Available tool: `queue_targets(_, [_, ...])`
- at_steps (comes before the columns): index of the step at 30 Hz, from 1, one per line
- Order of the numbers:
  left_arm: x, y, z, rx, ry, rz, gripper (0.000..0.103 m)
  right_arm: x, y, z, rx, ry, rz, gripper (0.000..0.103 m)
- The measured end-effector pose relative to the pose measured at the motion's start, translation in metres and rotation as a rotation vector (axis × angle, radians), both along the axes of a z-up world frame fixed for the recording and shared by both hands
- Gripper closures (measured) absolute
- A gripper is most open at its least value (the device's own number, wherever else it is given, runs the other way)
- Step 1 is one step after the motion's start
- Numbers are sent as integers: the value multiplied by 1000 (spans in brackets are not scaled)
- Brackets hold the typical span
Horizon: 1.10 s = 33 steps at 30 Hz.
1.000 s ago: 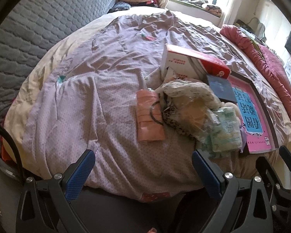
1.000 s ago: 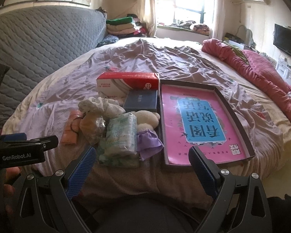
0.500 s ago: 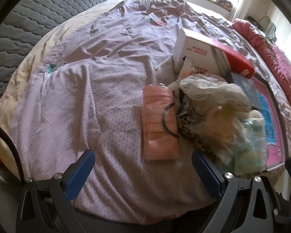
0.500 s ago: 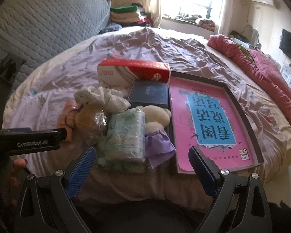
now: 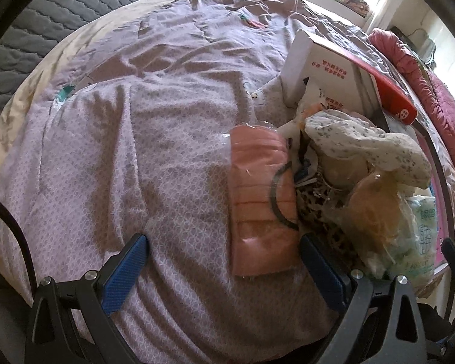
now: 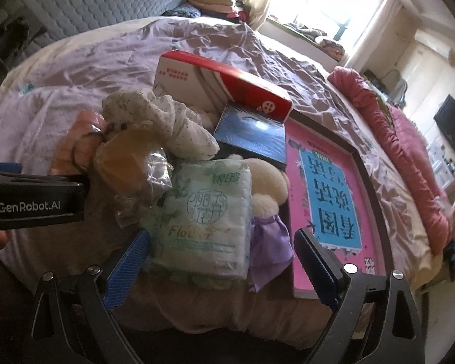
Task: Organize soft objects
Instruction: 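Grasp the pink wrapped towel with the left gripper while the right grasps the green tissue pack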
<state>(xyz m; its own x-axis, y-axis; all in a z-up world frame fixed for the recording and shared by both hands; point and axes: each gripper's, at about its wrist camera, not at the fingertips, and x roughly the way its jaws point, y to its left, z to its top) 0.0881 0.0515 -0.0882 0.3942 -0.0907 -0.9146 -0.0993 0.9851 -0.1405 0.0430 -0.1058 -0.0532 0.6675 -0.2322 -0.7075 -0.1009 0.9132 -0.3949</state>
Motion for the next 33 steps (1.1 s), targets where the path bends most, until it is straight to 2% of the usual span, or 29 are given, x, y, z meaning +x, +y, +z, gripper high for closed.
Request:
queue_targets(7, [11,-1,-3,11,-1,12,8,11,-1,1,-48,-37,49,50])
queue_targets(12, [17,0,-6,25,-10,17,22,15,-25,14,102,-52,51,52])
queue_targets(14, [17,2,-5,23,-19,21,31,14,-37,16,198,-40,51,53])
queue_targets(16, [16,5,-4,16,-30,23,46,14,-46,20,276,-44,46,54])
queue_targets(19, [13,13,-2,-7,-47,33,62,14,-57,25,341,-53,26,54])
queue_targets(26, [5,32,10,-134,-107,37,68,5,-71,36,392,-86,-1,54])
queue_targets(33, [-12,34,38,-171,-171,39,68,-3,-80,47,427,-115,4,54])
